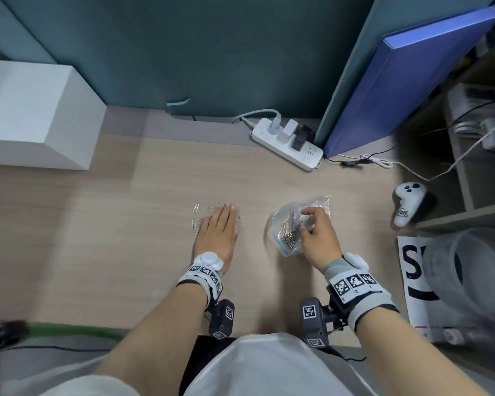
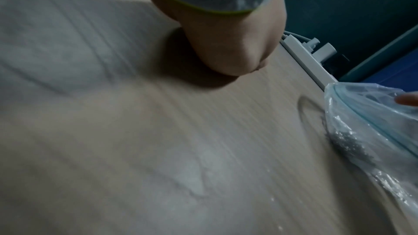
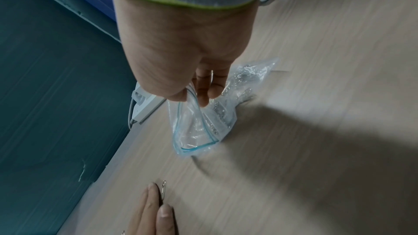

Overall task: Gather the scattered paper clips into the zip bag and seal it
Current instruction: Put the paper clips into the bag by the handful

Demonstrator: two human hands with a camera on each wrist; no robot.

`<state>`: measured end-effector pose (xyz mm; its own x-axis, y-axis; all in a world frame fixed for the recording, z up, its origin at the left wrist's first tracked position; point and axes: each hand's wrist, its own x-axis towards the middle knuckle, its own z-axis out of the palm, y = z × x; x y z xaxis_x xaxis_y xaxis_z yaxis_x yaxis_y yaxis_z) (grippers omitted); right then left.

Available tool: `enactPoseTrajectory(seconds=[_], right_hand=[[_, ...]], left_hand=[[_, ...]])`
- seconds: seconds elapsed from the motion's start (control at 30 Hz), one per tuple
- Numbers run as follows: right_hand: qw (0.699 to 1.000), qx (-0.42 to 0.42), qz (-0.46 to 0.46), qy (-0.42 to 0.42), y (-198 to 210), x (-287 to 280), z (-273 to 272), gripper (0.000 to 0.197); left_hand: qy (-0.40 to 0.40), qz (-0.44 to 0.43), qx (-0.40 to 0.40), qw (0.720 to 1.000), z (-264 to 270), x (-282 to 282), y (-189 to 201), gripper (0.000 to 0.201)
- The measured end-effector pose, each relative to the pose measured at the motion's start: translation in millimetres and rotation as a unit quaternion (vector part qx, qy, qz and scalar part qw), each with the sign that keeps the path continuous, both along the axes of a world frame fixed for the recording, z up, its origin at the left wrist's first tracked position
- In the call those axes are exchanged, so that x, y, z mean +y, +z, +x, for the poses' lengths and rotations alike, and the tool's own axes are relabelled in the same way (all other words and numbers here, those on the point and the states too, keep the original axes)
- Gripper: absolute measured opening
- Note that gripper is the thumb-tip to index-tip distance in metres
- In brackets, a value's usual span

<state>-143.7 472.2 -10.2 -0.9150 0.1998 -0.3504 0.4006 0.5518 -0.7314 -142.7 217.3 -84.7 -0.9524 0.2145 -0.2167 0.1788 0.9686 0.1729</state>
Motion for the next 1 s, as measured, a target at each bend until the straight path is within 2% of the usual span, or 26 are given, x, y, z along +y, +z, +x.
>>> enactPoseTrajectory(seconds=[0.07,0.2,0.27,0.33,0.47,0.53,0.67,0.83,0.93,1.0], right_hand=[[1.000,0.003,-0.003,-0.001,0.0,-3.6,-1.5,0.035],[1.000,0.002,-0.007,0.000,-0.6,-6.1,0.6,0.033],[1.000,0.002,-0.007,0.002,-2.3,-7.6,1.4,0.034],[1.000,0.002,-0.007,0.005,-3.6,-8.8,1.7,0.035],[1.000,-0.003,0.000,0.009,-6.5,-11.9,4.1,0.036],[1.000,-0.003,0.004,0.010,-6.5,-13.3,4.3,0.036],[1.000,-0.001,0.011,0.017,-7.3,-15.3,3.6,0.036],[1.000,-0.004,0.013,0.022,-7.1,-15.0,4.2,0.036],[1.000,-0.001,0.016,0.027,-6.6,-15.7,3.5,0.036],[0.999,0.000,0.019,0.032,-6.5,-15.1,3.7,0.036]], left_hand=[[0.007,0.001,0.018,1.000,5.8,-6.5,7.6,0.060],[0.130,0.002,0.014,0.991,-2.9,-27.5,7.3,0.070],[0.164,0.018,0.003,0.986,-9.3,-34.6,1.7,0.075],[0.142,0.026,0.004,0.989,-13.2,-34.0,-2.0,0.079],[0.037,0.047,0.010,0.998,-9.4,-17.7,-7.2,0.089],[-0.010,0.055,0.013,0.998,-5.7,-8.7,-9.4,0.087],[-0.051,0.081,0.041,0.995,-6.7,8.3,-9.7,0.067],[-0.011,0.095,0.086,0.992,-13.0,23.8,-3.4,0.024],[-0.006,0.097,0.081,0.992,-14.5,23.6,-3.1,0.013],[-0.012,0.095,0.065,0.993,-14.5,23.2,1.1,0.014]])
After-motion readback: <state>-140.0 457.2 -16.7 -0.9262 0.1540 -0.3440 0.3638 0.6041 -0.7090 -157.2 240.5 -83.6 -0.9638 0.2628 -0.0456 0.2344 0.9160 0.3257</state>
